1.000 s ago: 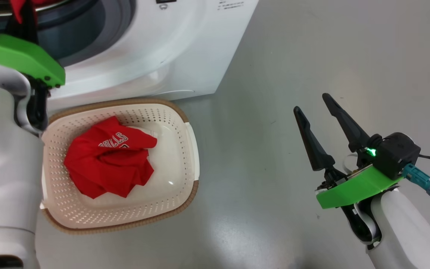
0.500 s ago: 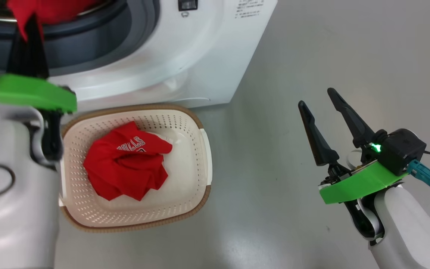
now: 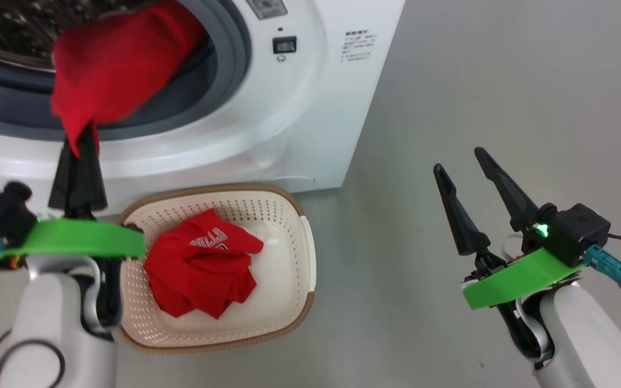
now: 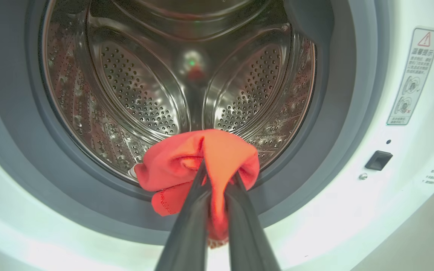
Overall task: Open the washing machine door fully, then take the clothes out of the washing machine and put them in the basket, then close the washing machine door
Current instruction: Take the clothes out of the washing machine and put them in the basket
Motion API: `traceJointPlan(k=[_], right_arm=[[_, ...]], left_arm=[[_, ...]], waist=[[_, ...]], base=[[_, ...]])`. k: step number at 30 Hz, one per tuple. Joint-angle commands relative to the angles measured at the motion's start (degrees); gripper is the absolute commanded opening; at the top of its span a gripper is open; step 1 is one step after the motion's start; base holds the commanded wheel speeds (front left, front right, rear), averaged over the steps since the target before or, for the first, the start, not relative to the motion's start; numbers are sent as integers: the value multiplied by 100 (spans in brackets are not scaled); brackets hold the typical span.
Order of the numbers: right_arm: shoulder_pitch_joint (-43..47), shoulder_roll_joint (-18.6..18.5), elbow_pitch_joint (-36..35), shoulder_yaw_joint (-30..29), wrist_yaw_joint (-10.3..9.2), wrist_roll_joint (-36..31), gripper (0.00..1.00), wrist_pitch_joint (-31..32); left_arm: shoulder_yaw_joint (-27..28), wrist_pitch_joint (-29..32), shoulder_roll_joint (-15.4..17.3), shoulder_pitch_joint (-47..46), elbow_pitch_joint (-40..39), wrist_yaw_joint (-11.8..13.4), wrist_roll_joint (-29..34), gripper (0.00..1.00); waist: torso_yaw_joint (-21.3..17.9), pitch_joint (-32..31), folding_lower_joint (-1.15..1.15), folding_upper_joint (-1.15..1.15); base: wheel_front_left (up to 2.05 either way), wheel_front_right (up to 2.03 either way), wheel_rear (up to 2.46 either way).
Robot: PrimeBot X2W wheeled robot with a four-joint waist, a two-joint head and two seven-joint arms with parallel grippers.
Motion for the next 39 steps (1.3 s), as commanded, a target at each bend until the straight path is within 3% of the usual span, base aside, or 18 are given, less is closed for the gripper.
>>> traceJointPlan(k=[1, 16, 28, 39], right_arm=[[163, 12, -104, 101, 2, 79, 100, -37], [523, 56, 33, 84, 2, 117, 100, -37], [797, 10, 37, 41, 2, 113, 100, -37], [796, -27, 26, 82, 2, 106, 100, -37]], left_arm=[[194, -51, 123, 157, -251, -18, 41, 0], [38, -51, -36, 1641, -1568, 159, -78, 0], [-420, -51, -42, 2691, -2859, 735, -354, 0], [-614, -51, -43, 2783, -2547, 796, -586, 0]], waist=[[79, -181, 0, 0], [131, -979, 0, 0], [126, -1367, 0, 0], [122, -1309, 0, 0]], base=[[0, 0, 0], [0, 0, 0], [0, 0, 0], [0, 0, 0]])
